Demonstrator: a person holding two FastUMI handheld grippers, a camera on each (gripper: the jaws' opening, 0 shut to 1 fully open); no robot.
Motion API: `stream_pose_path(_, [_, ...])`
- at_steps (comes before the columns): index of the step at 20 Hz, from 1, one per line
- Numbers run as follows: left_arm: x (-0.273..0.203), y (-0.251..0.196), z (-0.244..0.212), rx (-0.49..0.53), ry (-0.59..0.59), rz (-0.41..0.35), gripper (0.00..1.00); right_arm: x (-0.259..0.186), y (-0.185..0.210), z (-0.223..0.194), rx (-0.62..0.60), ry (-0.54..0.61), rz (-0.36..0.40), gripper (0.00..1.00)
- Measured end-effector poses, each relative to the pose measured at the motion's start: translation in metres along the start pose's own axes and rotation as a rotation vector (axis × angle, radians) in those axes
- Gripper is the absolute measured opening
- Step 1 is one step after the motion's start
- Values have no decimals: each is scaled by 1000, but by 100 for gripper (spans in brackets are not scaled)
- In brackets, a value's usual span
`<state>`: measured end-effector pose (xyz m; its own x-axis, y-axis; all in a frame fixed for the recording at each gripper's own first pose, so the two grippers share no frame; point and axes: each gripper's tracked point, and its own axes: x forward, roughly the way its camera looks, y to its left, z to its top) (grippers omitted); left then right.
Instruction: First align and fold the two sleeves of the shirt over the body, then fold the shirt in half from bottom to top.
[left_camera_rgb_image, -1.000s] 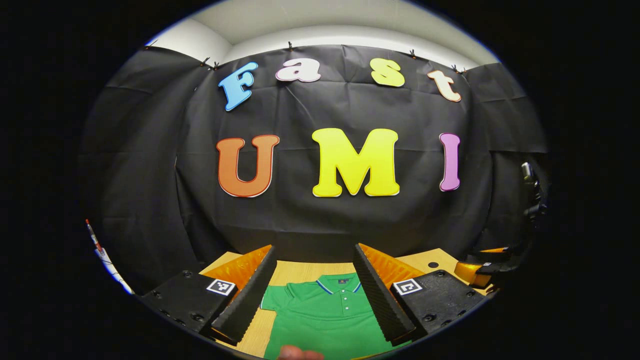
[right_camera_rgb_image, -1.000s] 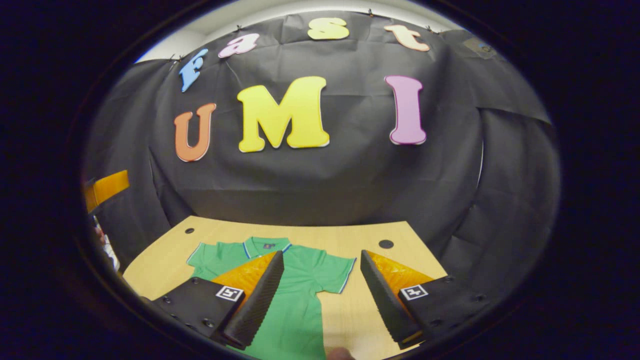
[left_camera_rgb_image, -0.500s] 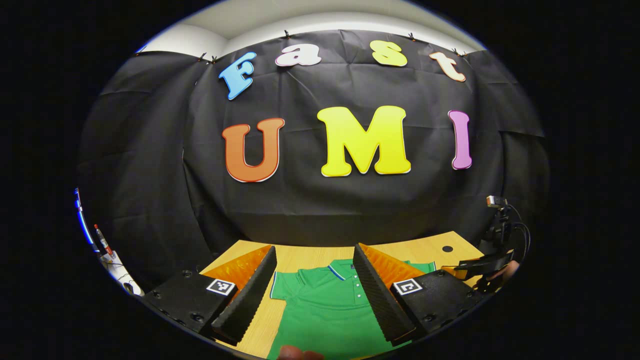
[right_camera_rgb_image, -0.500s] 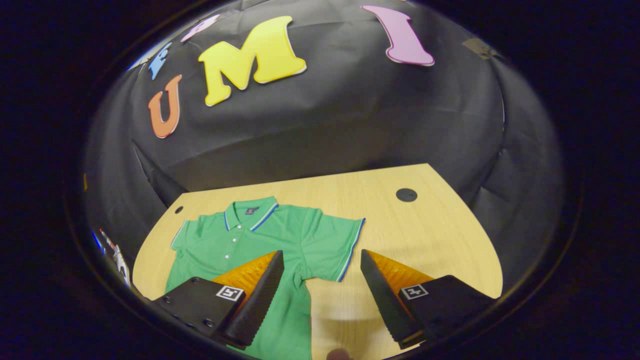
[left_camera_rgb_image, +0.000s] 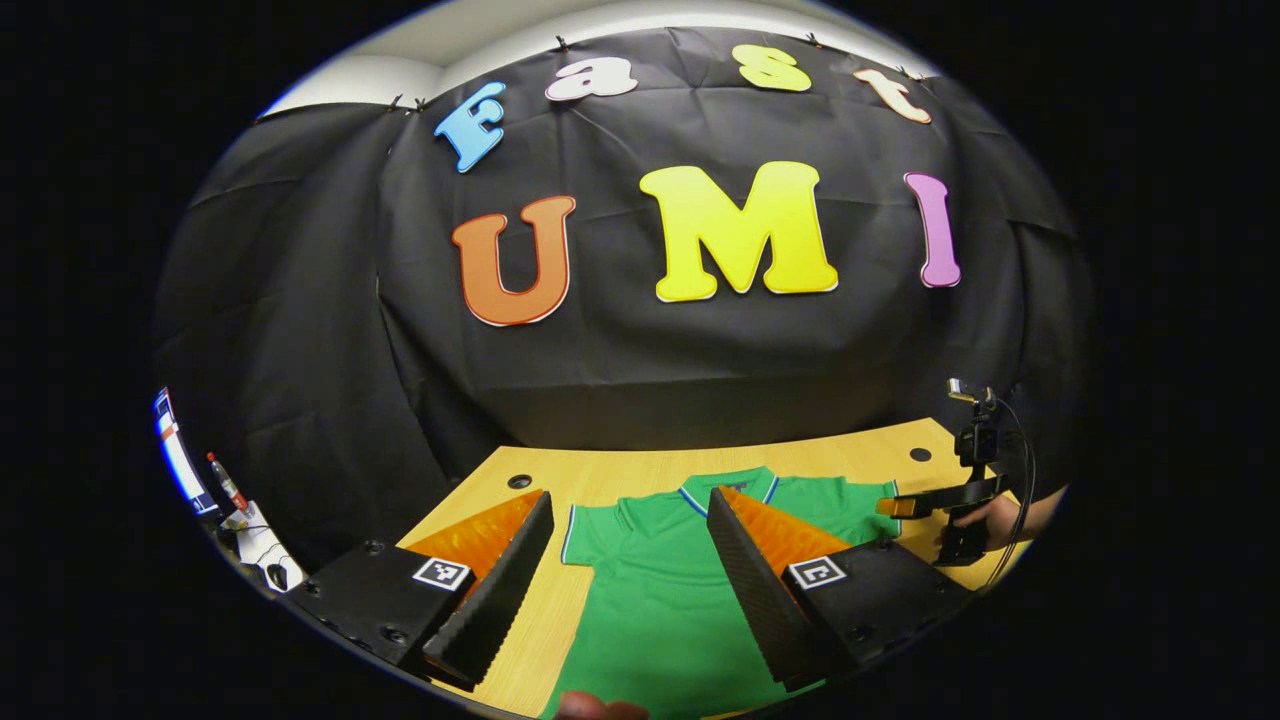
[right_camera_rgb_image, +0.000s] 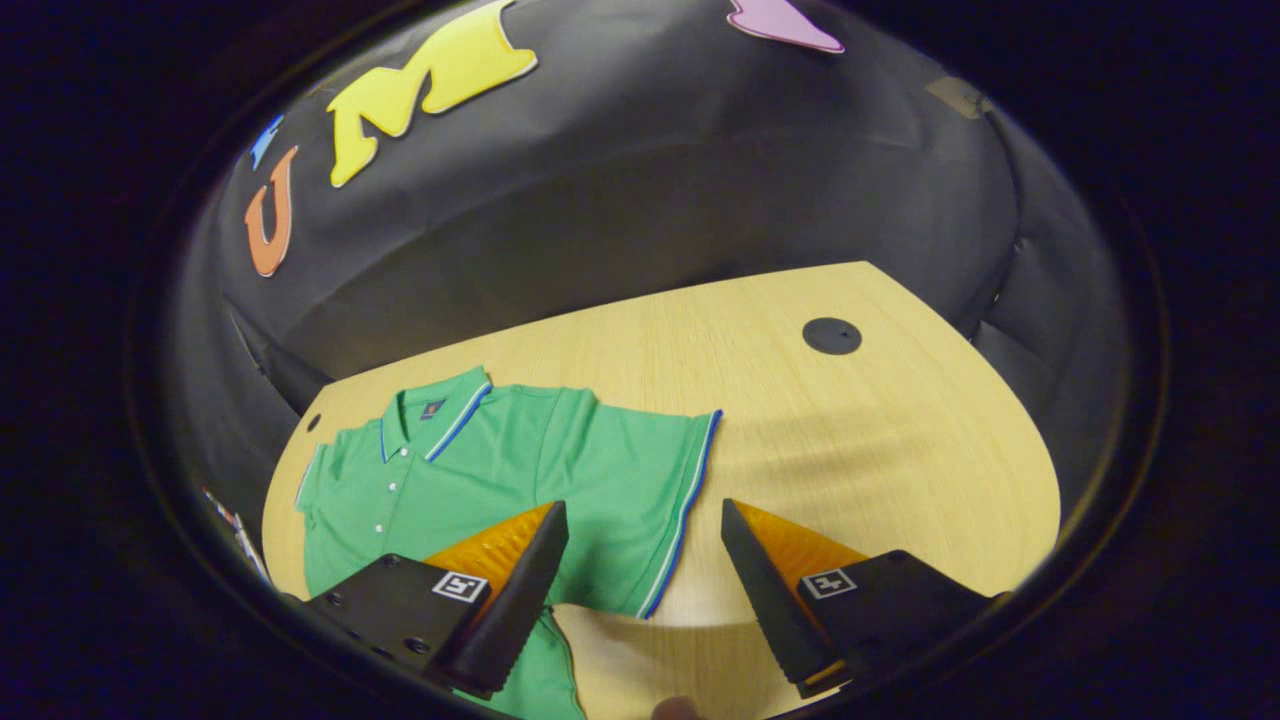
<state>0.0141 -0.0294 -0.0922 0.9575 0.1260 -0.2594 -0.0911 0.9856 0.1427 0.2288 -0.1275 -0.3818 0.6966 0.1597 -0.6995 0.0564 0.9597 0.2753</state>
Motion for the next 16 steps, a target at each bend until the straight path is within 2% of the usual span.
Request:
stream_pose_path(2, [-1, 3, -2, 1, 10, 13, 99, 10, 1, -5, 13, 18, -8, 94])
stream_pose_path(4, [-1, 5, -2, 5, 9, 21, 99, 21, -13, -7, -36, 14, -76, 97])
stream_pose_path(7, [0, 9, -5, -5, 17, 33, 99, 21, -21, 2, -54, -24, -134, 47])
stream_pose_path(9, [-1, 12, -8, -18, 27, 44, 99, 29, -13, 0, -63, -33, -118, 13])
stream_pose_path(10, [-1, 14, -12, -23, 33, 50, 99, 32, -13, 0, -94, -30, -123, 7])
stream_pose_path(12, [-1, 21, -17, -29, 45, 65, 99, 29, -13, 3, -170, -34, -127, 6])
stream_pose_path(13, [-1, 25, -17, -31, 46, 72, 99, 28, -12, 5, -175, -34, -126, 3])
stream_pose_path(14, [-2, 29, -18, -33, 45, 82, 99, 28, -11, 5, -163, -28, -125, 0])
stream_pose_path(16, [-1, 36, -21, -36, 47, 97, 99, 23, -10, 8, -102, -32, -118, 6])
